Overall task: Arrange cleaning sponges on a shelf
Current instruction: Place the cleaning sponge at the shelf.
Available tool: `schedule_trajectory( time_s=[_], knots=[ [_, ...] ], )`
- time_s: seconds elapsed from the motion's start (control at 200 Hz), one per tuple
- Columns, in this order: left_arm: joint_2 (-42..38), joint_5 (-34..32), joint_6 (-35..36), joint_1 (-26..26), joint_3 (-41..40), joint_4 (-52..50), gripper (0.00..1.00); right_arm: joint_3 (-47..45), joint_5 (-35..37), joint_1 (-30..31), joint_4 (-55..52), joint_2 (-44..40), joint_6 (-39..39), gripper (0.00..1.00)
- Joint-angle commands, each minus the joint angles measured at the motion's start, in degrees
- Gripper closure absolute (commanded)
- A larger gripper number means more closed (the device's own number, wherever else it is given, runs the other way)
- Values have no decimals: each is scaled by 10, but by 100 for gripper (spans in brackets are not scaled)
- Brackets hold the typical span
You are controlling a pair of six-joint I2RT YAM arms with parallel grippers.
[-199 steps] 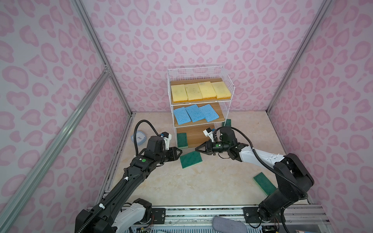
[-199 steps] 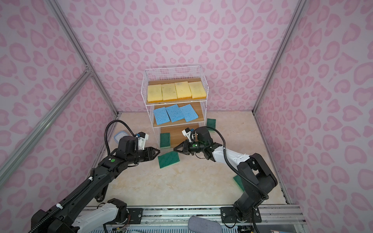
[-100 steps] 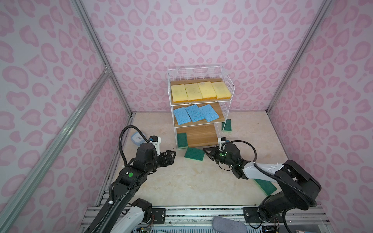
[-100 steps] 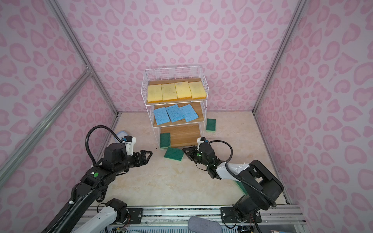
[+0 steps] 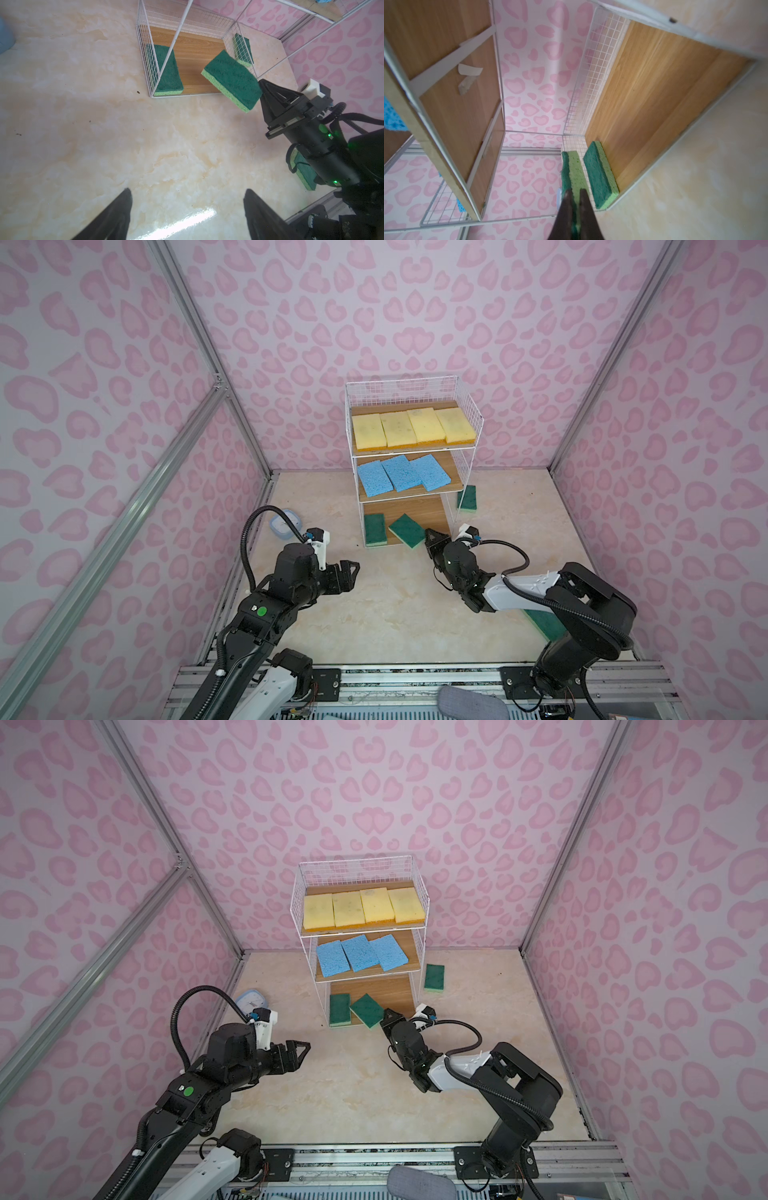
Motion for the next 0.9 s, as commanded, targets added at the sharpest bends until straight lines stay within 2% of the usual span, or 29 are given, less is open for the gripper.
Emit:
schedule_trajectory(
  time_s=[0.0,0.255,0.65,0.9],
  knots=[
    [-4,15,9,1,-5,3,15,36,70,-1,-1,32,15,92],
    [-9,18,9,1,-12,10,14,116,101,-7,-54,105,47,93],
    [-14,28,9,1,-19,17,14,194,90,-15,-89,217,49,90],
    [-16,29,9,1,-21,19,14,224,74,-19,-132,252,51,89]
  ],
)
